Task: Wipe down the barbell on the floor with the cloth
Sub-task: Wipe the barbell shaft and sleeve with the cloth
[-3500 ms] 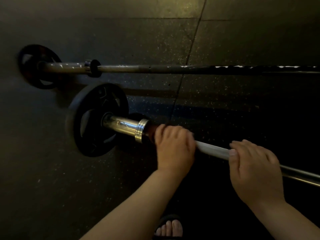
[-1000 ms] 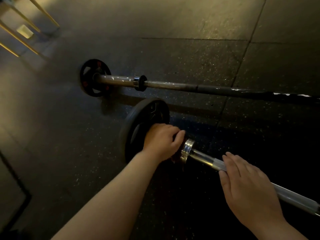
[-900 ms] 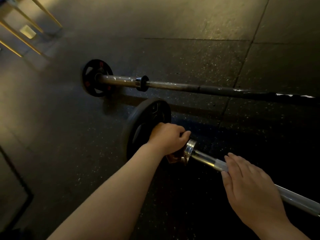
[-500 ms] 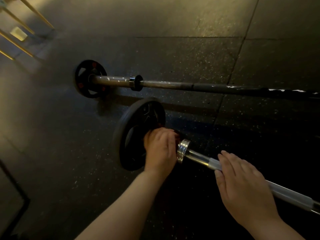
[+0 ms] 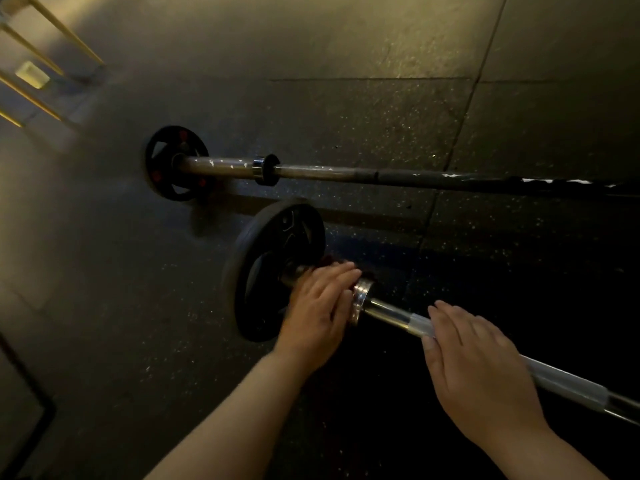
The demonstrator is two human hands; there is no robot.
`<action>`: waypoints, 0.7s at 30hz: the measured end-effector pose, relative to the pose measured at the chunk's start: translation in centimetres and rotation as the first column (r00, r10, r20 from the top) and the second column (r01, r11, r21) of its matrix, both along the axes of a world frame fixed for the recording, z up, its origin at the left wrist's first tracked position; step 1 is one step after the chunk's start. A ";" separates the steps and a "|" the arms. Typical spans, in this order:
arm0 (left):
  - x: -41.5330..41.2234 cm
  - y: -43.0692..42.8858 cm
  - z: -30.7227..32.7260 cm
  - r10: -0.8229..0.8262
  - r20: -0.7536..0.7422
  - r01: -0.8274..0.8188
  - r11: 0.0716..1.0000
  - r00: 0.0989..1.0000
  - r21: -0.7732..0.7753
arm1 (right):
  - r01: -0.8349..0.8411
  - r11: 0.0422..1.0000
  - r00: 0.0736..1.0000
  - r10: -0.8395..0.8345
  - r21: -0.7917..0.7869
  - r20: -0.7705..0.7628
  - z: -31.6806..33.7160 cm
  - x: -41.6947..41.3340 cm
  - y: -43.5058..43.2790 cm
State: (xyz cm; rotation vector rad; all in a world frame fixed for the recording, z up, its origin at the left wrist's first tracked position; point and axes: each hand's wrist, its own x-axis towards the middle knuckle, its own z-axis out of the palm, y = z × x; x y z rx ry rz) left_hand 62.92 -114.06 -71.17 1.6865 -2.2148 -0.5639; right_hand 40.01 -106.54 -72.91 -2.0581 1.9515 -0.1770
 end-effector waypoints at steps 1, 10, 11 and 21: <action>0.9 -0.5 -0.1 0.041 0.030 -0.042 0.999 0.999 0.028 | -0.001 1.000 1.000 0.001 -0.006 -0.005 -0.2 -0.1 0.2; -1.3 0.6 0.2 0.052 -0.059 -0.052 0.999 0.997 0.002 | -0.008 1.000 0.998 0.009 0.024 -0.056 0.3 -0.1 0.0; -0.1 0.2 0.0 0.062 -0.022 -0.062 0.998 0.998 0.015 | 0.002 1.000 0.997 0.000 0.032 -0.077 0.5 -0.4 0.3; -2.4 1.0 0.2 0.127 -0.131 -0.128 0.992 0.983 -0.003 | 0.082 0.996 0.994 -0.079 0.029 -0.080 0.4 -1.7 1.2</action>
